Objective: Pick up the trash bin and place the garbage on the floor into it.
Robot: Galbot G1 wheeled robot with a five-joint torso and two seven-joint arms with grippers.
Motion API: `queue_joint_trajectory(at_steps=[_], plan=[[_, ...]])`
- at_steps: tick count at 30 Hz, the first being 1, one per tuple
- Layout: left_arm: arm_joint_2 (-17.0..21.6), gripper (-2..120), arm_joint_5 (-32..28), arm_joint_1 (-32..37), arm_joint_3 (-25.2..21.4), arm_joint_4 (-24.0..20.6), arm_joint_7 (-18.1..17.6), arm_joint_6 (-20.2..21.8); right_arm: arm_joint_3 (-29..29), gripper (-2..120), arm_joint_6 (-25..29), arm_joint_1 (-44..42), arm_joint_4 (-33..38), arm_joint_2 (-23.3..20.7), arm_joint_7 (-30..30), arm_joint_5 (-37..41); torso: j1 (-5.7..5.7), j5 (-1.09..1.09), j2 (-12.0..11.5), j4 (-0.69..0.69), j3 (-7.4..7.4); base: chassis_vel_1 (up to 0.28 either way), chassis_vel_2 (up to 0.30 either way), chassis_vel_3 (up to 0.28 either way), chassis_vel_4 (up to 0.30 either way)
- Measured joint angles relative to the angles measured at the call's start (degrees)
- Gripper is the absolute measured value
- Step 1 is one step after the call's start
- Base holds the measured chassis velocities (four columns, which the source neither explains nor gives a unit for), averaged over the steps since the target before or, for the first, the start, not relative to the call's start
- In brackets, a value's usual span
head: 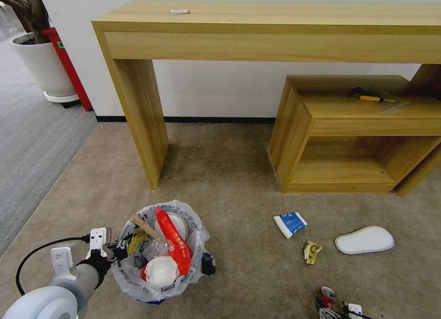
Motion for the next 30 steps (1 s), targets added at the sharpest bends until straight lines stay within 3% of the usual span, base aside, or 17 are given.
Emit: queue_joint_trajectory(at_steps=[4, 11, 20, 25, 30], plan=[[0.19, 1, -0.16, -0.18, 0.38, -0.34, -0.69, 0.00, -0.51, 74, -0.11, 1.27, -1.03, 0.35, -0.03, 0.34, 0.00, 0.00, 0.00, 0.00, 0.00, 0.000, 0.000, 0.000, 0.000], [0.25, 1, -0.20, 0.03, 0.68, -0.88, -1.18, 0.00, -1.12, 44, -0.12, 3.19, -2.35, 0.75, -0.02, 0.47, 0.00, -0.02, 0.00, -0.01, 0.00, 0.000, 0.000, 0.000, 0.000], [0.27, 1, -0.16, 0.30, 0.70, -1.51, -1.57, 0.00, -0.34, 43, 1.43, 2.95, -0.90, 0.50, 0.63, -1.07, 0.00, 0.05, 0.00, 0.00, 0.00, 0.000, 0.000, 0.000, 0.000], [0.32, 1, -0.20, 0.71, 0.59, -2.16, -1.84, 0.00, 3.16, 42, 1.62, 1.27, 7.38, -0.30, 0.27, -3.10, 0.00, 0.02, 0.00, -0.01, 0.00, 0.000, 0.000, 0.000, 0.000], [0.74, 1, -0.26, 0.48, 0.85, -2.14, -2.29, 0.00, 5.41, 37, -2.86, 2.14, 20.95, -4.23, -1.45, -2.76, 0.00, -0.02, 0.00, 0.00, 0.00, 0.000, 0.000, 0.000, 0.000]])
